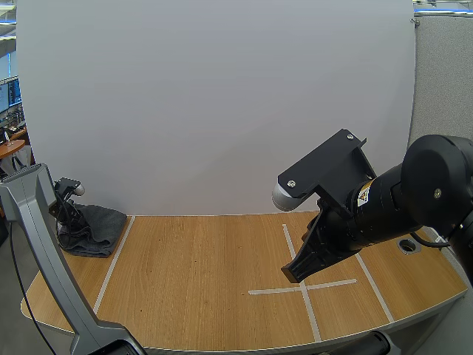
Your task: Fold the towel
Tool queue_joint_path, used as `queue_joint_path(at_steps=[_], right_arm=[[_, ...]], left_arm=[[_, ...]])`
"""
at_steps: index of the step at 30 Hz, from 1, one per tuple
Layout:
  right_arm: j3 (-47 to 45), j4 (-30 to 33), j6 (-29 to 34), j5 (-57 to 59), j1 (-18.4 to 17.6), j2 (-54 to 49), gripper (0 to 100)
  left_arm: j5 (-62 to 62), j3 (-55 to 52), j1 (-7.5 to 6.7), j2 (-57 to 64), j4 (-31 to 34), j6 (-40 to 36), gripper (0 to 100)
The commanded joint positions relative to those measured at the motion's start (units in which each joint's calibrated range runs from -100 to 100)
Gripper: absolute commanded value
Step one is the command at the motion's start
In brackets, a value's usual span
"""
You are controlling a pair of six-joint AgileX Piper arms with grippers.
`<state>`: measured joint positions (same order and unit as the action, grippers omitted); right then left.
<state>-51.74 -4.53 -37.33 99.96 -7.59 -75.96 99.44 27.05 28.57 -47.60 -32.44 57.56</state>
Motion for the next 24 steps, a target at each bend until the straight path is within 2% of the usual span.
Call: queue_joint_path(at_steps=[1, 8, 22, 24], right_arm=[[0.61, 0.13, 0.49, 0.04, 0.21, -0.55, 0], [0.61, 0.13, 0.49, 0.04, 0.21, -0.55, 0], [0.72, 0.25, 1.35, 0.04, 0.21, -0.71, 0], [0.72, 0.39, 2.49, 0.04, 0.49, -1.61, 0]], left_arm=[[0.56, 1.37, 0.03, 0.12, -2.34, -0.57, 100], [0.56, 7.55, 0.86, 3.47, -5.71, -3.38, 100], [0.56, 8.47, 3.54, 24.28, -10.84, -6.53, 100], [0.56, 7.14, 3.56, 27.47, -11.67, -6.78, 89]])
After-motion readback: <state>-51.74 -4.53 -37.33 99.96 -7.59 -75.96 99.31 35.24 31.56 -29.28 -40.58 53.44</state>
